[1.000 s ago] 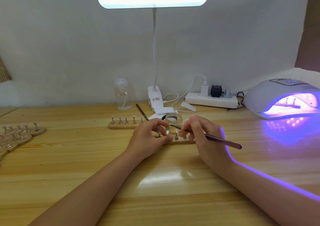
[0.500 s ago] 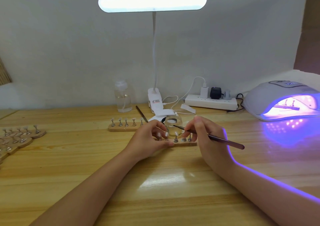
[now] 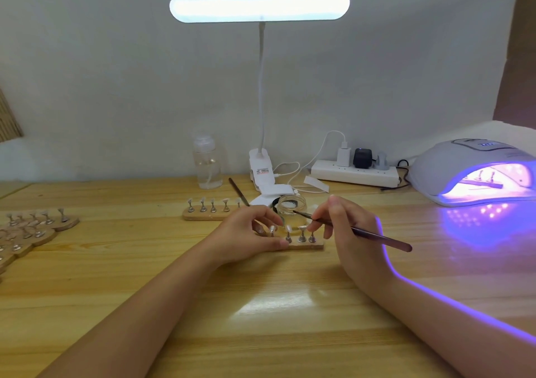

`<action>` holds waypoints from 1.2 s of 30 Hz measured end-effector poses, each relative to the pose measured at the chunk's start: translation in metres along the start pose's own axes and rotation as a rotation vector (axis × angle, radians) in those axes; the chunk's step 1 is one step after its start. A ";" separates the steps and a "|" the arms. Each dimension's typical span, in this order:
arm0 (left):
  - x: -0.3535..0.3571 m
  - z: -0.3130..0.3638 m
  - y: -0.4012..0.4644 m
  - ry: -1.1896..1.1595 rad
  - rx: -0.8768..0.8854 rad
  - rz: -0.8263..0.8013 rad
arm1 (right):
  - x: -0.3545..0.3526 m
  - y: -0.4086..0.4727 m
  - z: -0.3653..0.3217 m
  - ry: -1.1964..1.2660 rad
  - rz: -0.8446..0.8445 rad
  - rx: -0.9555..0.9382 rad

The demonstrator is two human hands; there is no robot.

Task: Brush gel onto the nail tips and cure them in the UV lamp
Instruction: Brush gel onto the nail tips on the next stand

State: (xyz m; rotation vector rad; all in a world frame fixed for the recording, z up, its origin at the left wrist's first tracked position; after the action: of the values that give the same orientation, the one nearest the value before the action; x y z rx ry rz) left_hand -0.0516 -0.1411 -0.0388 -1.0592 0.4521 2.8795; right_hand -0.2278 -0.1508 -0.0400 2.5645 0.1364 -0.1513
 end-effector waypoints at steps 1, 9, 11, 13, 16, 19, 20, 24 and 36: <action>0.002 0.002 0.000 -0.009 0.008 0.022 | 0.000 0.000 0.000 -0.001 -0.002 -0.001; 0.011 0.008 0.003 0.073 0.083 0.096 | 0.001 0.000 0.001 -0.005 -0.006 0.000; 0.012 0.008 0.003 0.100 0.087 0.095 | 0.001 0.000 0.000 -0.011 -0.009 0.001; 0.013 0.008 0.004 0.121 0.088 0.094 | 0.001 0.000 0.000 -0.023 -0.014 -0.003; 0.014 0.008 0.003 0.127 0.099 0.084 | 0.000 0.000 0.000 -0.035 -0.016 -0.019; 0.014 0.010 0.002 0.146 0.151 0.083 | 0.000 0.000 0.001 -0.039 -0.016 -0.033; 0.015 0.010 0.001 0.158 0.171 0.086 | 0.000 0.000 0.000 -0.043 -0.020 -0.037; 0.016 0.012 -0.002 0.166 0.242 0.131 | -0.001 0.000 0.000 -0.045 -0.021 -0.041; 0.009 0.007 -0.010 -0.153 0.319 0.454 | -0.003 0.005 0.003 0.063 0.058 -0.001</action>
State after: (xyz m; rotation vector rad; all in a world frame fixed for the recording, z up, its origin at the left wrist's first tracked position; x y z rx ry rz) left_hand -0.0611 -0.1298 -0.0420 -0.7567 1.2323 3.0653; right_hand -0.2305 -0.1568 -0.0391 2.5696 0.0857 -0.0491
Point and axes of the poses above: each hand's wrist, its own y-axis towards the middle knuckle, its own x-axis out of the palm, z = x × y, the point moved 2 cm from there along y, towards the middle knuckle, and after that the axes turned 6 degrees about x, right-handed, at the moved point
